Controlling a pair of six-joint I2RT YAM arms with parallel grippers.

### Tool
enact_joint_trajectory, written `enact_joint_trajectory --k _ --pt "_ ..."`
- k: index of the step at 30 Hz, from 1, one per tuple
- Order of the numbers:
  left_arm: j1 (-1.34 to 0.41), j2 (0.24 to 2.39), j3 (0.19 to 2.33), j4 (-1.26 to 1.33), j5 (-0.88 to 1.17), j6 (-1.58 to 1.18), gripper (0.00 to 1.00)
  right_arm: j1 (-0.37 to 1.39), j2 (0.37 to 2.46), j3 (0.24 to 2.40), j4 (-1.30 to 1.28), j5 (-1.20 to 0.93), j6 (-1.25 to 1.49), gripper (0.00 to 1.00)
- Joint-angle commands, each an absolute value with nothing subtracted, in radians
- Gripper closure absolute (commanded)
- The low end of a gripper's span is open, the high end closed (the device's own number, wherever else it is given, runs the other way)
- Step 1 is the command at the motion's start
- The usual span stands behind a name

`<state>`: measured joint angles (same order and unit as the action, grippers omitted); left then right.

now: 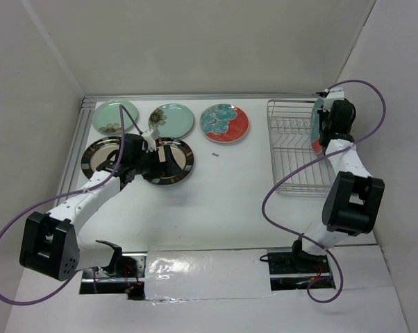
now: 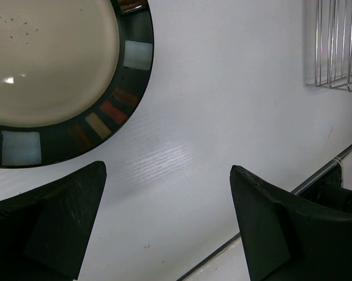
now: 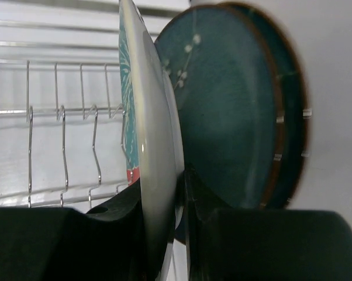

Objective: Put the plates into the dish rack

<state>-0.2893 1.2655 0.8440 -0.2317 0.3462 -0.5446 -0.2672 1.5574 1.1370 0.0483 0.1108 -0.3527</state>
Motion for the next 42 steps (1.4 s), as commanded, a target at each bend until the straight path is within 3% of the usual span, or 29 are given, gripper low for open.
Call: enact_joint_trajectory --k 1,5,7,8,10,14,22,35,39,42 --pt "-0.276 1.276 0.842 -0.199 0.371 -0.512 0.0 -0.273 1.568 1.212 0.252 0.074 -0.331 0.99" --pt "-0.276 1.285 0.851 -0.199 0.391 -0.532 0.0 -0.273 1.598 1.233 0.232 0.074 -0.311 0.93" --pt "-0.276 1.295 0.862 -0.19 0.391 -0.541 0.0 -0.273 1.608 1.242 0.212 0.074 -0.302 0.86" --pt "-0.276 1.305 0.873 -0.19 0.391 -0.541 0.0 -0.264 1.608 1.253 0.212 0.074 -0.302 0.7" --pt "-0.276 1.316 0.882 -0.167 0.4 -0.555 0.0 -0.255 1.597 1.264 0.189 0.095 -0.302 0.49" --pt "-0.276 1.361 0.92 -0.138 0.41 -0.598 0.02 -0.235 1.543 1.288 0.125 0.132 -0.269 0.34" --pt "-0.276 1.486 0.999 -0.026 0.402 -0.759 0.03 -0.172 1.376 1.298 -0.006 0.111 -0.094 0.22" --pt "-0.436 1.822 1.257 0.173 0.137 -1.17 0.1 -0.051 1.161 1.126 -0.103 -0.032 0.334 0.21" --pt "-0.477 1.945 1.331 0.182 0.055 -1.284 0.14 -0.028 1.106 1.117 -0.123 -0.049 0.359 0.21" --pt "-0.505 2.025 1.331 0.248 -0.004 -1.347 0.23 -0.017 1.083 1.106 -0.132 -0.049 0.368 0.21"
